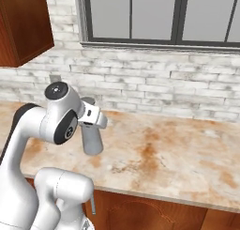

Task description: There is a tray on the dining counter. Grab the cup, mug, and pitcher and place them on the tray. The pitcher may be placed next to the tray if it cannot fit the tray.

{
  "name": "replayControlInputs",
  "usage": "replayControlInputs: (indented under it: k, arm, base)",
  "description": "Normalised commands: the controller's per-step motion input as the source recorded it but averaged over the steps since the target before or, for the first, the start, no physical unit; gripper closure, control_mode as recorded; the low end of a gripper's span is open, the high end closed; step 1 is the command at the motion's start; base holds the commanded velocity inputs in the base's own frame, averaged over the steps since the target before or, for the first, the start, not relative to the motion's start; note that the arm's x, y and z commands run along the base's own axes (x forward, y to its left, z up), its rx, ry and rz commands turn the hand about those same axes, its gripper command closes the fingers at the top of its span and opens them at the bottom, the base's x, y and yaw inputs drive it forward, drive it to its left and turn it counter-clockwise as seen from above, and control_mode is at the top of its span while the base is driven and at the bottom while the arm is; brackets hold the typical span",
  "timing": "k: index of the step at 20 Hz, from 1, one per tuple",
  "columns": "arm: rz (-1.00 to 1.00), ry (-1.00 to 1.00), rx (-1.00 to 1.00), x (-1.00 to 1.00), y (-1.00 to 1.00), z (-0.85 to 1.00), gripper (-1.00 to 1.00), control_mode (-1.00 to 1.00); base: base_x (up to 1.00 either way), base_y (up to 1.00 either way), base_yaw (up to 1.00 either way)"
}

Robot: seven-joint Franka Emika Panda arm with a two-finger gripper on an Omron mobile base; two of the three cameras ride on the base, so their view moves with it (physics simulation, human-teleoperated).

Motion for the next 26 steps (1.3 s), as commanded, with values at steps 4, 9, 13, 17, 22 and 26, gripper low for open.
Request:
replayControlInputs:
  k: [4,9,13,17,22,26]
  arm:
    - [0.00,0.00,0.00,-0.05,0.00,0.01,1.00,1.00]
    - [0.00,0.00,0.00,0.00,0.00,0.00,1.00,1.00]
    - [0.00,0.00,0.00,0.00,0.00,0.00,1.00,1.00]
    - [0.00,0.00,0.00,0.00,0.00,0.00,1.00,1.00]
    - [0.00,0.00,0.00,0.00,0.00,0.00,1.00,1.00]
    - [0.00,0.00,0.00,0.00,0.00,0.00,1.00,1.00]
  base:
    - [-0.35,-0.17,-0.03]
    - [-0.72,-0.49,-0.24]
    - [-0.67,-0.49,-0.46]
    - [-0.52,-0.24,-0.66]
    - [-0.42,-0.01,-0.81]
    - [-0.44,0.00,-0.91]
